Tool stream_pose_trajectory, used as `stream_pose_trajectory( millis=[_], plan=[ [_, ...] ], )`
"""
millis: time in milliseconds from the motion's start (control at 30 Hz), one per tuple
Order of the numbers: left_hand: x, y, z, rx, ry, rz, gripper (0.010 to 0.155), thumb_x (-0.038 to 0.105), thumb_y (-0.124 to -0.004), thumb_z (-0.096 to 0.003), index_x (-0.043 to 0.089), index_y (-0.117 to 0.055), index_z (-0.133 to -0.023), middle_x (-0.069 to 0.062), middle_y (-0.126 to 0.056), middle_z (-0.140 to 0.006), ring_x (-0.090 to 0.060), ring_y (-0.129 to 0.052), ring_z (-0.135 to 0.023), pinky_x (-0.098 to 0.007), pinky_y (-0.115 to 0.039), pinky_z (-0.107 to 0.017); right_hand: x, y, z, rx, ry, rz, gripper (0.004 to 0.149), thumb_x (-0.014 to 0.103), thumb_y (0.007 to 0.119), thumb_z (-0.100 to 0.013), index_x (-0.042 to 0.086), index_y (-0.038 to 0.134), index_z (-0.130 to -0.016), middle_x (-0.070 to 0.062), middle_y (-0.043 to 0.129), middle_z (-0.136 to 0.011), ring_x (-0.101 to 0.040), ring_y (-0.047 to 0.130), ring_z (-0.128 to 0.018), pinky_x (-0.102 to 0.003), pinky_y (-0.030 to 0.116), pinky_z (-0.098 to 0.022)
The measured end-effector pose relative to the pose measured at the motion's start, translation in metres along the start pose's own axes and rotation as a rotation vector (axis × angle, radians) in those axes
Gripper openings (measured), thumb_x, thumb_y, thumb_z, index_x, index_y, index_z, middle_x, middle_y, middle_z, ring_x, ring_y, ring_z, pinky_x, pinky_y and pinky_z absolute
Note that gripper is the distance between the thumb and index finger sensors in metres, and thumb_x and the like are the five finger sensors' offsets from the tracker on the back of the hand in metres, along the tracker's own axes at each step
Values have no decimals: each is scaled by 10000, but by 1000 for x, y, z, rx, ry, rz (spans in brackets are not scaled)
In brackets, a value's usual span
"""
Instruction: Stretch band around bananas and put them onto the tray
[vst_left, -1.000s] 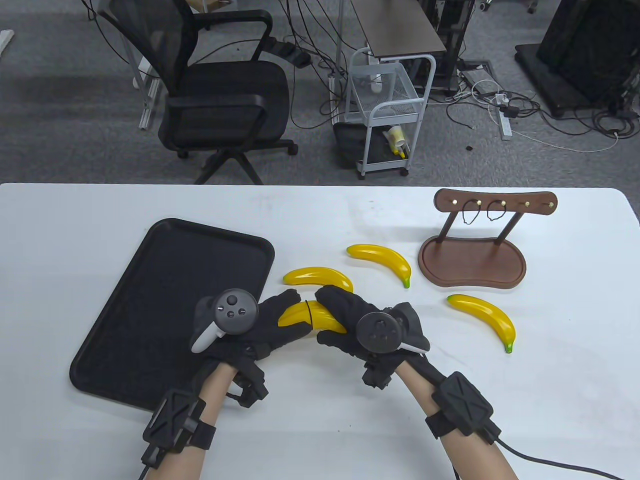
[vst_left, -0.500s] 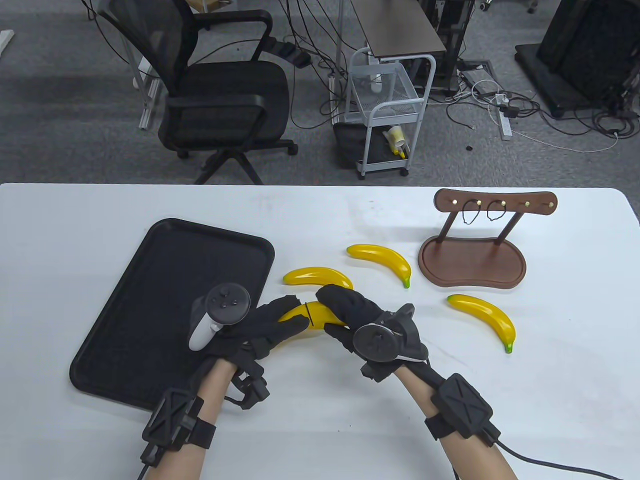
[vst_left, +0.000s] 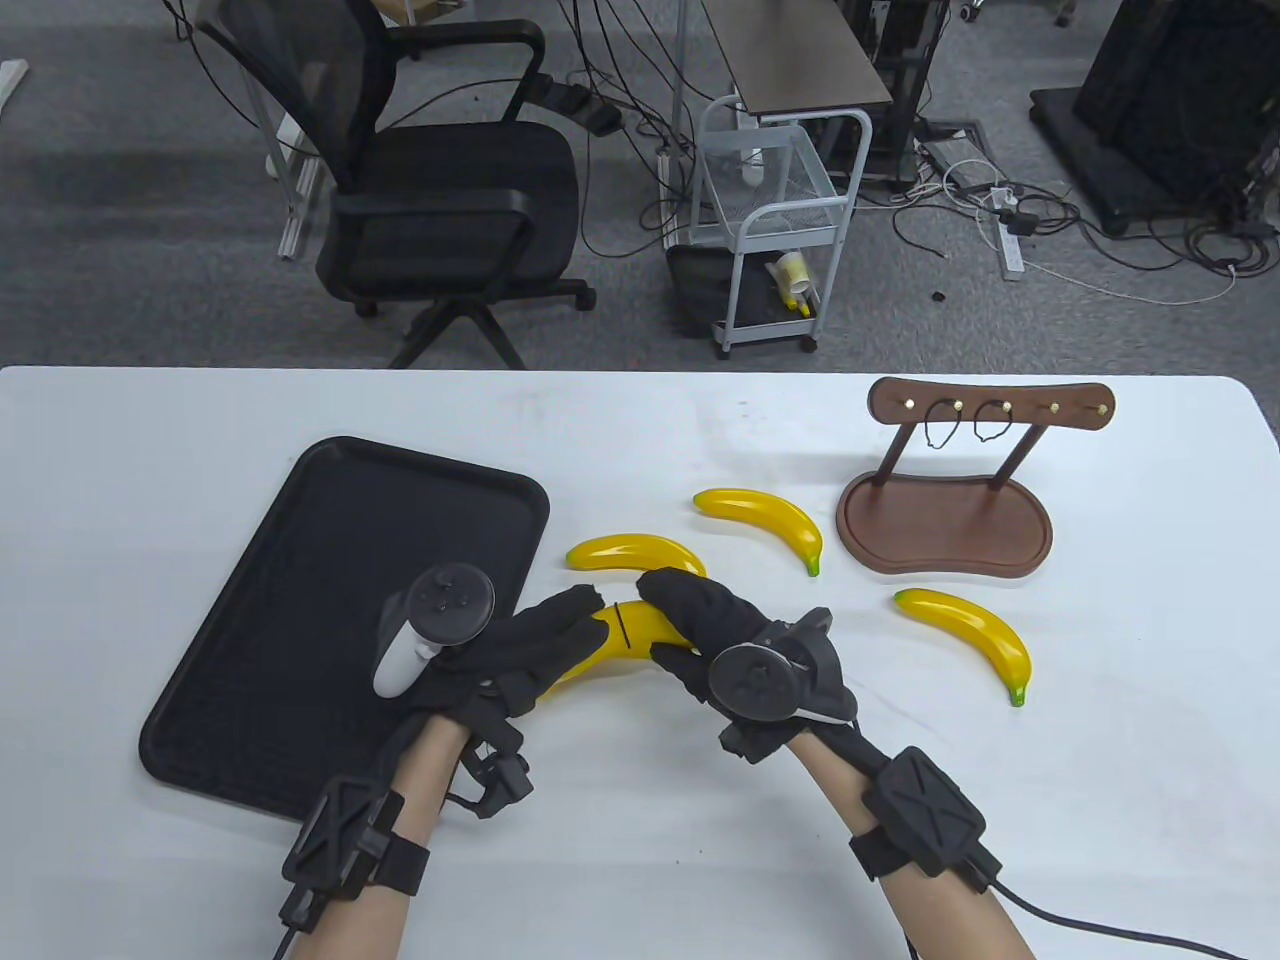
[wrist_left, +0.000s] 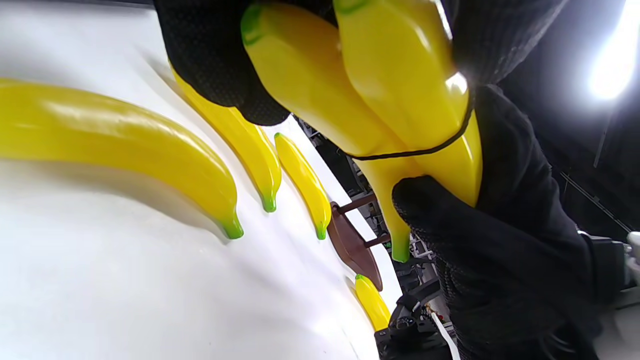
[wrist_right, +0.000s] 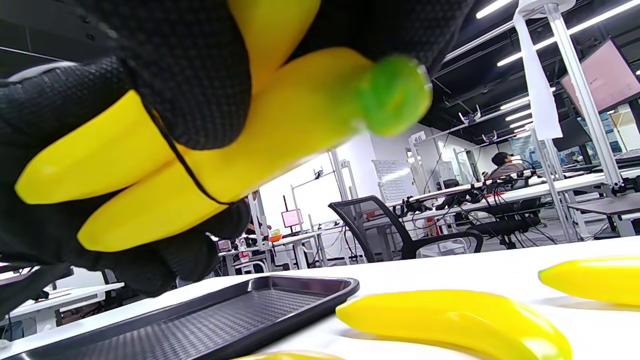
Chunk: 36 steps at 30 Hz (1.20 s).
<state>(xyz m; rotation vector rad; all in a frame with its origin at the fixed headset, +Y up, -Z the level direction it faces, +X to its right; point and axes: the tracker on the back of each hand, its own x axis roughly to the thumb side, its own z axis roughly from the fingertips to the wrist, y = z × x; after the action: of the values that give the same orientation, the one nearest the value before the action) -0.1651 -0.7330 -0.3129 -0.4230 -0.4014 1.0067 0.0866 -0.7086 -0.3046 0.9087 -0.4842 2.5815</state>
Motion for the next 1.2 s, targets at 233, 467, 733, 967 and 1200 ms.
stream_pose_trajectory(
  millis=[233,467,733,967,1200],
  plan=[
    [13,7,6,94,-45,-114,677,572,-618,-625,194,-471,-1168,-112,-551,-1234,-412,-701,-1066,-545,-599,-787,-5,-1,-2,18,62,-48,710,342,892,-472,134,553,-1060,-85,731,-1026,-292,854,-874,-411,803,-600],
    [26,3,9,151,-71,-303,725,564,-710,-591,229,-429,-1170,-63,-556,-1238,-360,-707,-1090,-518,-605,-814,-12,2,-3,56,136,-125,708,330,901,-468,107,578,-1057,-113,752,-1012,-318,868,-853,-429,808,-580],
    [39,-9,9,204,-68,-558,684,505,-782,-574,259,-486,-1139,-15,-651,-1189,-304,-803,-1044,-466,-680,-797,-13,5,-4,88,203,-207,705,322,909,-466,82,599,-1052,-140,772,-998,-337,883,-832,-439,815,-563],
    [37,-17,6,209,-38,-677,700,476,-818,-559,262,-483,-1135,7,-691,-1152,-274,-841,-1012,-450,-707,-783,-14,12,-4,135,225,-261,705,316,911,-464,75,603,-1051,-145,774,-994,-344,884,-828,-442,814,-562],
    [37,-19,6,228,-26,-696,671,458,-830,-565,239,-524,-1121,-1,-743,-1116,-261,-874,-978,-436,-726,-770,-18,16,-3,179,213,-339,708,324,867,-496,84,541,-1076,-157,702,-1037,-367,818,-881,-474,769,-600]
  ],
)
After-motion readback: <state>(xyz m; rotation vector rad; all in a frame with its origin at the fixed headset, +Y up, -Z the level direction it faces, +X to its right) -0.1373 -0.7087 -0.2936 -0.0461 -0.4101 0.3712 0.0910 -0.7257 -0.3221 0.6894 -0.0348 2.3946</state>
